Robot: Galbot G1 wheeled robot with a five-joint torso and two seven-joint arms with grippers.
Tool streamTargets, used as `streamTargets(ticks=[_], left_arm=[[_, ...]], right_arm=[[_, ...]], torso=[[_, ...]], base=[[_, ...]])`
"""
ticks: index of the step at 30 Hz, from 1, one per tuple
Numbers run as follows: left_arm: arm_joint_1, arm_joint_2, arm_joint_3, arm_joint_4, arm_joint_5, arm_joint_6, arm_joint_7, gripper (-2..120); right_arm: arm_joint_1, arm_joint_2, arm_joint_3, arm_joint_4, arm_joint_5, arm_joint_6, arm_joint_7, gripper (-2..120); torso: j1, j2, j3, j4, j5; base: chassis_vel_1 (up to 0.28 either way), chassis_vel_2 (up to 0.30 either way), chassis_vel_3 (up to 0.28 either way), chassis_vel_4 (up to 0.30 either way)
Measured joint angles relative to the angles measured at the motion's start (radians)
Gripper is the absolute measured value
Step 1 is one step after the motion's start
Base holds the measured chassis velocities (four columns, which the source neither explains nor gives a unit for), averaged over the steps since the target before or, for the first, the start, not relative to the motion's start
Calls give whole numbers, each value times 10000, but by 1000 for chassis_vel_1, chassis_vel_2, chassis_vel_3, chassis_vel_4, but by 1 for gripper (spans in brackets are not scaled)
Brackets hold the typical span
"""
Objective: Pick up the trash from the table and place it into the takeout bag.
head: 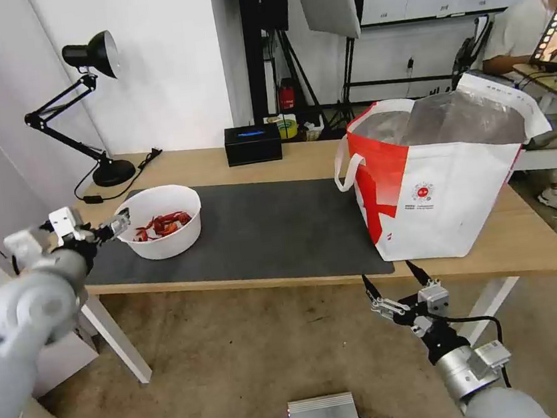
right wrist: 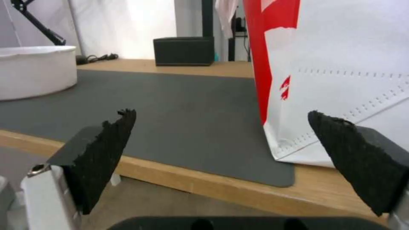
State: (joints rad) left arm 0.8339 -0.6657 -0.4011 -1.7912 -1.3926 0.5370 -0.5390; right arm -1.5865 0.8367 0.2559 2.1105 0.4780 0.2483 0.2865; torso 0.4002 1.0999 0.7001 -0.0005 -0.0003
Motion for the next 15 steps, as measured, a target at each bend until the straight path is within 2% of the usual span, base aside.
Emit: streamTargets(ticks=[2, 5, 8, 10, 15], left_arm=[[-329, 242, 33, 428, -322, 488, -68, 100], [-741, 430, 297, 861, -383, 753, -191, 100], [-929, 487, 462, 1017, -410, 830, -209, 100], [-1483, 524, 942, 1391, -645, 1006, -350, 100], [-1980, 379, 1442, 1691, -897, 1205, -432, 100]], right_arm=[[-1, 0, 0, 0, 0, 0, 0, 100], [-1, 0, 0, 0, 0, 0, 0, 100], [0, 0, 0, 0, 0, 0, 0, 100], [0, 0, 0, 0, 0, 0, 0, 100], [0, 0, 0, 0, 0, 0, 0, 100]], torso=[[0, 0, 0, 4, 3], [-2, 1, -1, 11, 3], [-2, 1, -1, 10, 2], [-2, 1, -1, 5, 3], [-1, 0, -1, 5, 1]], base=[[0, 0, 0, 0], [0, 0, 0, 0], [0, 0, 0, 0], [0, 0, 0, 0], [0, 0, 0, 0]])
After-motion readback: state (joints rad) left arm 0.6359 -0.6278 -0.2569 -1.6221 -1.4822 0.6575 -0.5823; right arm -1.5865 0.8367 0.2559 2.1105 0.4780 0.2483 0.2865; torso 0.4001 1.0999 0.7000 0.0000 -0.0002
